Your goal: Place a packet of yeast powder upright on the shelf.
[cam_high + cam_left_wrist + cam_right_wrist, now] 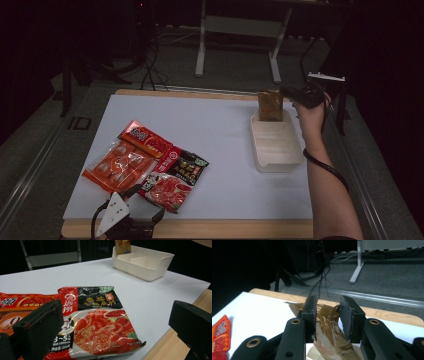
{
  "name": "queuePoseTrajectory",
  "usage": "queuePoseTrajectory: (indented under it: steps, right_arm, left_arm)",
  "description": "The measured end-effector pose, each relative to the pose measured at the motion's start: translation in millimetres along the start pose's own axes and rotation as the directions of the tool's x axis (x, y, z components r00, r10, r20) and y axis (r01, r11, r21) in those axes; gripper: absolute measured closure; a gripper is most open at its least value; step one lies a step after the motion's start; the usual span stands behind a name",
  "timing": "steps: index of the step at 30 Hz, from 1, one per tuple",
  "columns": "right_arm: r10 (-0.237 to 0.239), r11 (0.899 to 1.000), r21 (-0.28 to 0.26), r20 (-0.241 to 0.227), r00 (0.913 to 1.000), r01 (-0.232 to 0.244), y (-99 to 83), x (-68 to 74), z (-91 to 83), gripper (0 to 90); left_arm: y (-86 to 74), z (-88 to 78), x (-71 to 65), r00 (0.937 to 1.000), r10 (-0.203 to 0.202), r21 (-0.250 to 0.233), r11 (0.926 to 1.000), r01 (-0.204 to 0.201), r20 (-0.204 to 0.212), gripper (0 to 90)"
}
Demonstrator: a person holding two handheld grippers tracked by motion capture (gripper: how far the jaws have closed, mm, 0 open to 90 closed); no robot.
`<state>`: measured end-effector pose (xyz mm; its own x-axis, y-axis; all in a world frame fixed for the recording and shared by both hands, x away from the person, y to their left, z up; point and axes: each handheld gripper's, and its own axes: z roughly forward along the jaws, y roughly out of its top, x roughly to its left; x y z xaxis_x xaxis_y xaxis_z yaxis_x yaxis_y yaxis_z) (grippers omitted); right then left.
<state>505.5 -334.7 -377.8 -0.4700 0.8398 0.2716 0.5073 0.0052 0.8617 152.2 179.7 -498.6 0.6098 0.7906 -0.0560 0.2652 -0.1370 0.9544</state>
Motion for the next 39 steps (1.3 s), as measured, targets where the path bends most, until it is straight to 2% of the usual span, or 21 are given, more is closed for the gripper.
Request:
queuePoseTrajectory:
  steps: [4, 7, 9, 14, 21, 27, 30, 32, 34, 36, 39]
  right_arm:
    - [0.000, 1.000, -0.013, -0.004, 1.0000, 0.000, -1.2, 3.8, -5.5, 62.3]
    - [-0.017, 1.000, -0.020, -0.009, 0.9998, 0.017, -2.9, 9.8, -10.3, 58.4]
    - [-0.046, 0.998, -0.041, -0.010, 0.9989, 0.046, -4.1, 17.5, -17.4, 56.2]
    - [-0.058, 0.997, -0.054, -0.017, 0.9982, 0.057, -3.8, 22.8, -23.9, 53.6]
    - [-0.069, 0.995, -0.076, -0.074, 0.9949, 0.063, -20.8, 38.0, -39.0, 42.3]
    - [-0.063, 0.996, -0.067, -0.106, 0.9924, 0.056, -41.2, 45.4, -49.7, 35.0]
    - [-0.052, 0.996, -0.084, -0.118, 0.9917, 0.043, -49.5, 48.3, -54.5, 25.1]
    - [-0.052, 0.996, -0.081, -0.137, 0.9893, 0.041, -54.3, 50.6, -57.1, 20.9]
    - [-0.056, 0.995, -0.087, -0.156, 0.9862, 0.043, -60.1, 54.9, -60.0, 17.4]
    - [-0.072, 0.995, -0.087, -0.176, 0.9818, 0.057, -66.2, 60.2, -64.2, 15.4]
    - [-0.075, 0.993, -0.111, -0.213, 0.9741, 0.052, -75.6, 67.4, -71.8, 15.2]
  left_arm:
    - [0.8, 0.5, -0.1, 1.0000, 0.003, -0.002, 1.0000, -0.003, 0.004, 0.2]
    - [1.1, 1.5, -0.4, 1.0000, 0.003, -0.002, 1.0000, -0.003, 0.007, 0.2]
    - [1.1, 2.2, -0.3, 0.9999, 0.006, 0.000, 1.0000, -0.006, 0.010, 0.3]
    - [1.8, 4.1, -1.6, 0.9999, 0.009, 0.002, 1.0000, -0.009, 0.014, 0.3]
    - [1.8, 4.8, -1.4, 0.9999, 0.005, 0.001, 1.0000, -0.005, 0.016, 0.2]
    - [2.2, 6.2, -2.3, 0.9998, 0.007, 0.002, 1.0000, -0.007, 0.019, 0.2]
    - [2.1, 7.1, -2.1, 0.9997, 0.011, -0.003, 0.9999, -0.011, 0.021, 0.3]
    - [2.3, 8.0, -2.3, 0.9996, 0.014, -0.001, 0.9999, -0.014, 0.026, 0.3]
    - [2.9, 8.9, -3.2, 0.9990, 0.039, 0.009, 0.9992, -0.039, 0.023, 0.3]
    - [4.1, 9.6, -4.2, 0.9978, 0.064, 0.015, 0.9978, -0.064, 0.019, 0.3]
    - [5.5, 10.7, -3.9, 0.9967, 0.074, 0.018, 0.9970, -0.075, 0.032, 0.3]
